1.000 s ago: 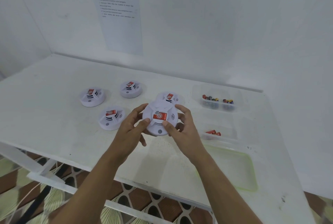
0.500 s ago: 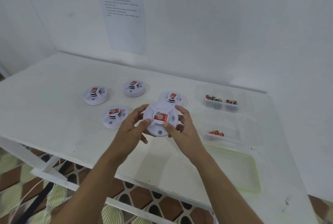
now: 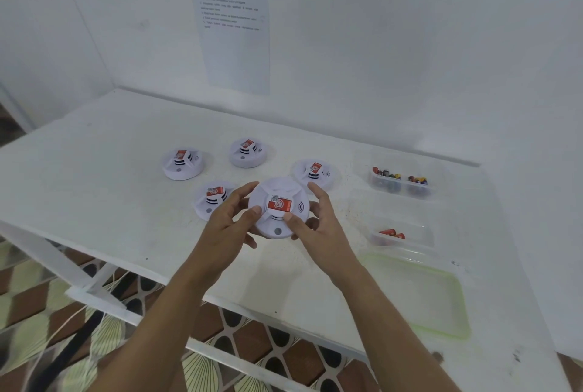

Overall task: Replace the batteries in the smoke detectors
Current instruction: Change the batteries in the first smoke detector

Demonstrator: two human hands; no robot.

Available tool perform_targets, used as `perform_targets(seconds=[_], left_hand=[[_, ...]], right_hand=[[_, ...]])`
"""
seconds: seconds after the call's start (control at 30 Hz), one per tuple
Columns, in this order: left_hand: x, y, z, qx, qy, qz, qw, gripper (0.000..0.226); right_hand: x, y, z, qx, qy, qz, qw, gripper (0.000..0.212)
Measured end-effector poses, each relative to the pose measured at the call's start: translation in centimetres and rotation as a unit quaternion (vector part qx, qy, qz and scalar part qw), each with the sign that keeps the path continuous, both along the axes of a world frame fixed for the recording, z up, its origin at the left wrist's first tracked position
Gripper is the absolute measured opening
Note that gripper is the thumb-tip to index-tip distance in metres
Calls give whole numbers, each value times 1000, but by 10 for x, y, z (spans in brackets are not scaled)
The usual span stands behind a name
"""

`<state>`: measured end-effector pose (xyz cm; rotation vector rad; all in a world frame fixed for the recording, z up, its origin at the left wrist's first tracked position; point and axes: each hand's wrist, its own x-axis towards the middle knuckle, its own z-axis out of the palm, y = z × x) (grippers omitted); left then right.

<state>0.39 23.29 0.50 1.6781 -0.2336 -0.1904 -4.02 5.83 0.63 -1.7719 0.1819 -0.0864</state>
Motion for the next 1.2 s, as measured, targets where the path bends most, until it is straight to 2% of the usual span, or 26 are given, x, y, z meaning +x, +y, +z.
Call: perform_targets(seconds=[0.6, 1.2], left_hand=[[1, 51, -5, 20, -2, -24, 1000, 36], [0, 60, -9, 9, 3, -77, 997, 42]], right_hand=[[-3, 52, -5, -2, 11, -10, 1000, 65], [-9, 53, 3, -12, 25, -9, 1000, 47]])
